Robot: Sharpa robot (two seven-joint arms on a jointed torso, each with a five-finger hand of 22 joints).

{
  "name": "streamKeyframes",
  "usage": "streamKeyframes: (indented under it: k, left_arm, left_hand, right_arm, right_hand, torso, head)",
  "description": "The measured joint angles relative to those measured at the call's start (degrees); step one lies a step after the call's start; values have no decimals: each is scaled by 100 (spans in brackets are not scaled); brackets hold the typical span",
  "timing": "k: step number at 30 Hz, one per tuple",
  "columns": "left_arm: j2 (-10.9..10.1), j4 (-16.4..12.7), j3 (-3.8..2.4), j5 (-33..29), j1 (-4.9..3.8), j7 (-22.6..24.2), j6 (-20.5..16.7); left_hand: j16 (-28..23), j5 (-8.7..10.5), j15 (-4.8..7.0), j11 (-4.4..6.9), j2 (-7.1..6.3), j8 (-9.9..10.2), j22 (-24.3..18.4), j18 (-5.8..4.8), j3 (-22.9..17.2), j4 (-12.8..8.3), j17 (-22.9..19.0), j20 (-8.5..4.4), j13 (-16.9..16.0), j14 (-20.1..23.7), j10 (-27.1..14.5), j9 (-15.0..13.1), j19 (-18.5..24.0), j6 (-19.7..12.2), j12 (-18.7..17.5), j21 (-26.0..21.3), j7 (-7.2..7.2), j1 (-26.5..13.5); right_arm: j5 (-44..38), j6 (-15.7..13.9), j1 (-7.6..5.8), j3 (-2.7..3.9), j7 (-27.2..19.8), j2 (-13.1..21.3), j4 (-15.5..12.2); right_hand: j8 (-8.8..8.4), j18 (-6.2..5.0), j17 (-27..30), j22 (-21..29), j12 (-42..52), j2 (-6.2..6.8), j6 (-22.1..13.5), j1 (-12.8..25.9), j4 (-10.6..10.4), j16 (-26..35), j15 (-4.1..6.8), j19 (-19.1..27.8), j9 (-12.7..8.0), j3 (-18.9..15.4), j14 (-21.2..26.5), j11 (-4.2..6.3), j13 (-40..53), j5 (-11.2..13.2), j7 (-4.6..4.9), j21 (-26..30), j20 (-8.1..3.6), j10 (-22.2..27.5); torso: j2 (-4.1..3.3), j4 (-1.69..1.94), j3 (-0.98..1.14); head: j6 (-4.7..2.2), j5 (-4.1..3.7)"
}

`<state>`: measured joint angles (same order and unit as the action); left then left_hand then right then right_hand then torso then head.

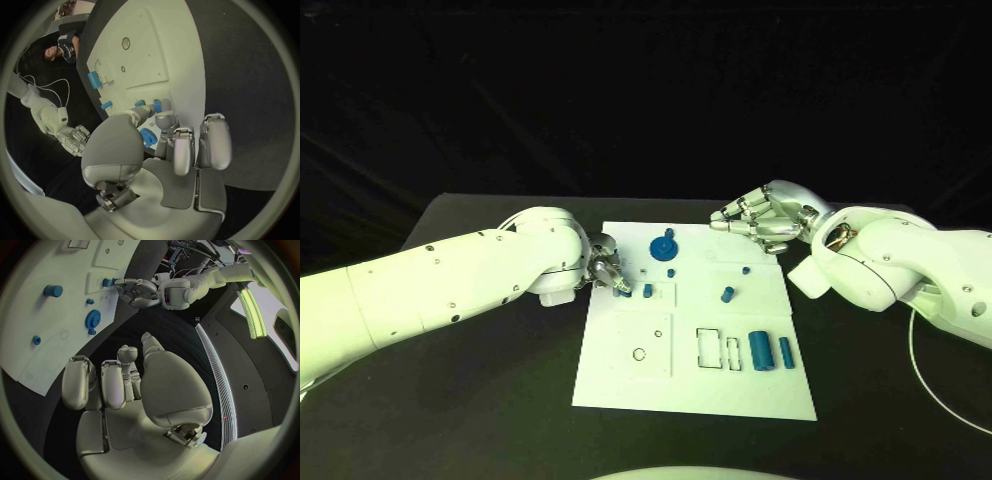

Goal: Assemble the parts on the task board

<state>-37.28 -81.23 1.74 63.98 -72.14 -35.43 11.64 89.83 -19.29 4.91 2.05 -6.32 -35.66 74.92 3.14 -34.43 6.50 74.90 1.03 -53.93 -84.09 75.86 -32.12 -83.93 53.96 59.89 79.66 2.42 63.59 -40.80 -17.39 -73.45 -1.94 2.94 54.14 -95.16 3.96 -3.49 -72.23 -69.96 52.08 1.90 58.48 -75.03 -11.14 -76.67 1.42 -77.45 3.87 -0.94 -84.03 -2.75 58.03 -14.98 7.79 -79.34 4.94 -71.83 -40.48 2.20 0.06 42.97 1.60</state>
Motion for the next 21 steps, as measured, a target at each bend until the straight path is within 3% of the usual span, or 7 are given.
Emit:
streamKeyframes:
  k: [15,21]
  left_arm:
    - [110,89,-9,50,-20,-57,86]
    - [202,200,-10,49,-26,-77,110]
  left_hand:
    - [0,-63,0,7,19,-3,-1,0,13,-20,4,0,-63,0,53,19,0,42,25,24,-19,-106]
    - [0,-76,21,24,75,-17,-1,1,-45,-196,4,0,-210,21,147,84,0,125,139,39,-42,-350]
  right_arm:
    - [0,4,1,0,1,-9,-4]
    - [0,5,1,0,1,-10,-8]
  right_hand:
    - [0,0,0,0,0,0,0,0,0,0,0,0,-1,0,0,0,-1,0,0,0,0,0]
    - [0,0,0,0,0,0,0,0,0,0,0,0,-1,0,0,0,-1,0,0,0,0,0]
  torso:
    - [0,0,3]
    - [0,-5,7]
  head:
    - [7,-7]
    - [11,-5]
